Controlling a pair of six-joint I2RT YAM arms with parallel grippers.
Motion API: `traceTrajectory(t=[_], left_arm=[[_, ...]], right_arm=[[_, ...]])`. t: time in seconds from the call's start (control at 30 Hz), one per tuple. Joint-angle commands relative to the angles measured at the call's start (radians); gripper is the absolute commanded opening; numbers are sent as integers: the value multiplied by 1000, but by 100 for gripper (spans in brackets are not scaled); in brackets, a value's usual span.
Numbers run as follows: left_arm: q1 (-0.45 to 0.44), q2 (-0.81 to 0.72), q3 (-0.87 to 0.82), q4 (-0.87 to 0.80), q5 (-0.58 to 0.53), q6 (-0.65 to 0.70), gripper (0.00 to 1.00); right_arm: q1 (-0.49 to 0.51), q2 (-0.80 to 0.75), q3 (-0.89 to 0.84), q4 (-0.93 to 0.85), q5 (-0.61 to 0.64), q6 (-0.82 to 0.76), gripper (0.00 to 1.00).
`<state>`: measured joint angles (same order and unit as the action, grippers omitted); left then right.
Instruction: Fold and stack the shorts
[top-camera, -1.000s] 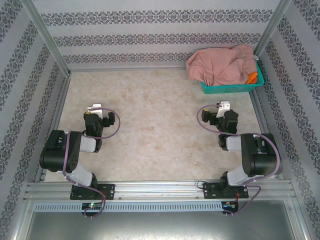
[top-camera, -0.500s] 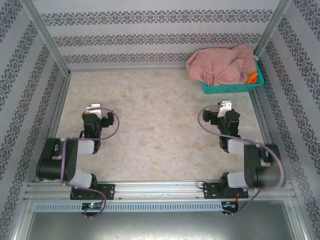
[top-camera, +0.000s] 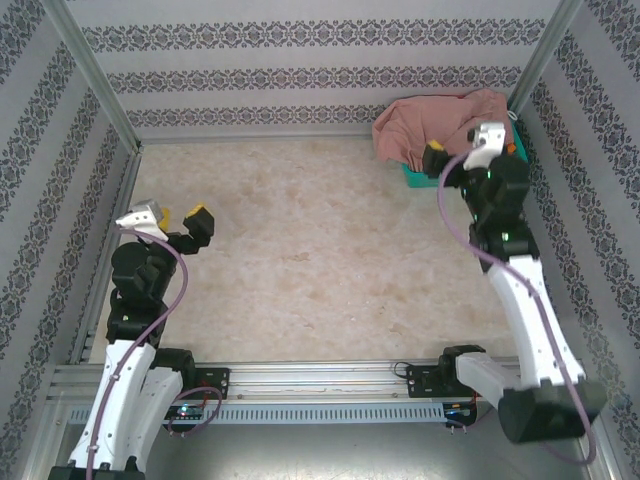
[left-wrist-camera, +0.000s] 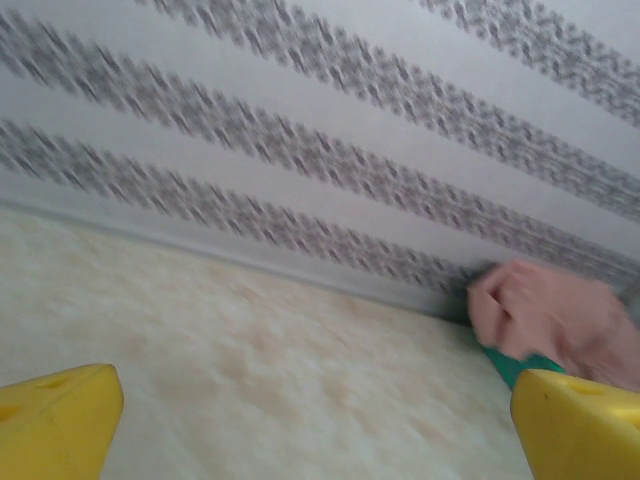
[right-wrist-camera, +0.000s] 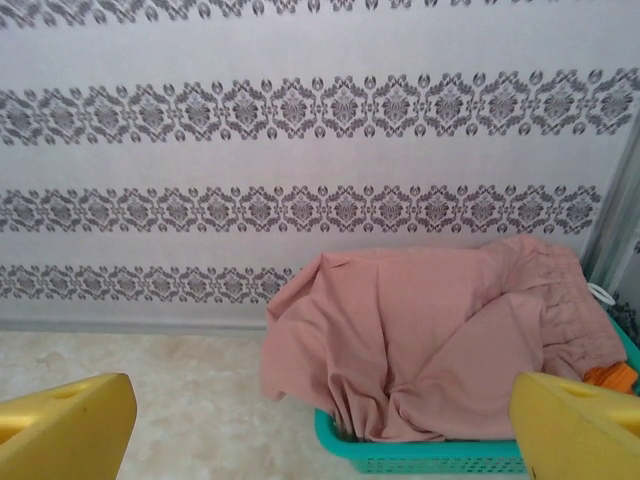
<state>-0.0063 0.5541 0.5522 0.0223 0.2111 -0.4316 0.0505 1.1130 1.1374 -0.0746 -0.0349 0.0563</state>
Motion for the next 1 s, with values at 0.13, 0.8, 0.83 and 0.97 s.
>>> traceTrajectory(t=[0.13, 0.8, 0.83, 0.97], left_arm=[[-3, 14, -26, -184, 314, -270, 92], [-17, 197, -121, -49, 382, -341, 82], [-17, 202, -121, -45, 381, -342, 82], [-16, 214, -113, -41, 381, -342, 82]], right_arm=[[-6, 468, 399, -359, 35, 4, 94], [-9, 1117, 963, -500, -39, 87, 40], [-10, 1123, 971, -501, -37, 89, 32], [-13, 1123, 983, -489, -41, 88, 7]])
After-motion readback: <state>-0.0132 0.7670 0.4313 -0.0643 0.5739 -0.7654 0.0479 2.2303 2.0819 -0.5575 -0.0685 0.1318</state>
